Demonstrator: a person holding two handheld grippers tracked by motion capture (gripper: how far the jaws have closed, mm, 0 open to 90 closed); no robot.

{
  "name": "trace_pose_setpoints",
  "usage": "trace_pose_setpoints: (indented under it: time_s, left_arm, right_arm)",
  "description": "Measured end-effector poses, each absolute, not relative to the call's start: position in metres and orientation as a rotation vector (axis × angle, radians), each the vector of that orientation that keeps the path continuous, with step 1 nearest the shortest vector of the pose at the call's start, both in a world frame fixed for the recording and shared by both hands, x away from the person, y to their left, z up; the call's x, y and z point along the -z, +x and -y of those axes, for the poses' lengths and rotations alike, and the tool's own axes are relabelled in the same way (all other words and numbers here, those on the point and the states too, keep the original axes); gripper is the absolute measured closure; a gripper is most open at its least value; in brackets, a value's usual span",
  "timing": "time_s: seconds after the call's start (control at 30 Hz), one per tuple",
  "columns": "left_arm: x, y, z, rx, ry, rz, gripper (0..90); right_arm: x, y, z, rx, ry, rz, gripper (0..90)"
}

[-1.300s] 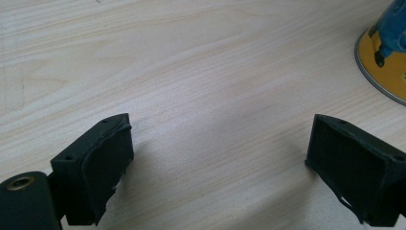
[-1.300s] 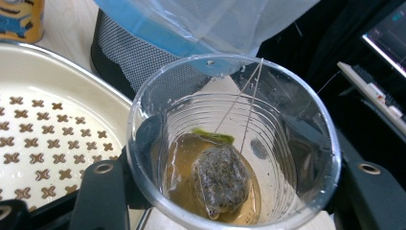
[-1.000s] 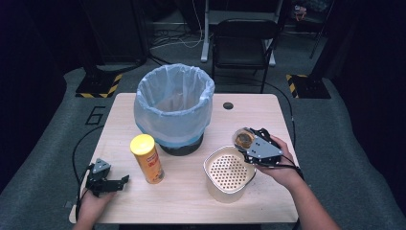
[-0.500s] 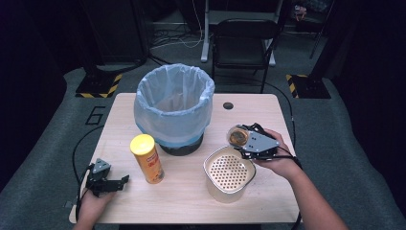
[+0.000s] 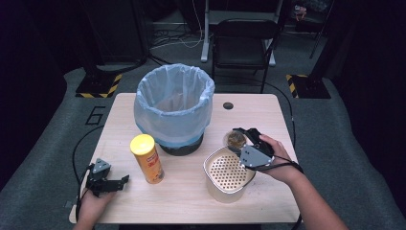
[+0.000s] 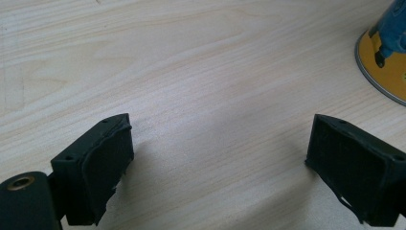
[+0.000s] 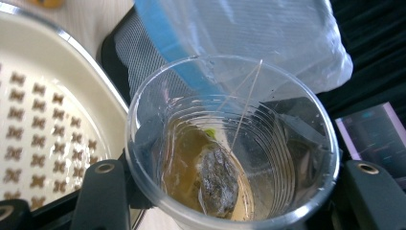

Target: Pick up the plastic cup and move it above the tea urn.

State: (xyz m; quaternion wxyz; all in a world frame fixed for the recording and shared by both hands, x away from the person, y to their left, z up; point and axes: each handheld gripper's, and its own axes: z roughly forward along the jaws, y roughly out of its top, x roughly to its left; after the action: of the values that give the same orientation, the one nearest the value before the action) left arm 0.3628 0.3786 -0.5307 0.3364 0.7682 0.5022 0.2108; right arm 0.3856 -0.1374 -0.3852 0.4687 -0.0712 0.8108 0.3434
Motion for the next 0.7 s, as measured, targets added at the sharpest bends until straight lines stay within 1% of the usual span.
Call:
trace_pose_setpoints:
  time_s: [0.3, 0.4, 0.7]
  left_arm:
    - [0.531, 0.363, -0.379, -0.550, 2.003, -1.309, 8.5]
    - [0.531, 0.363, -0.379, -0.549, 2.003, -1.309, 8.5]
    - [0.531, 0.363, -0.379, -0.550, 2.003, -1.310, 8.5]
  right_arm:
    - [0.394, 0.371, 0.128, -0.652, -0.289, -1.903, 38.5]
    - [0.403, 0.366, 0.123, -0.481, -0.407, -1.833, 38.5]
    - [0.419, 0.352, 0.114, -0.145, -0.678, -1.622, 39.0]
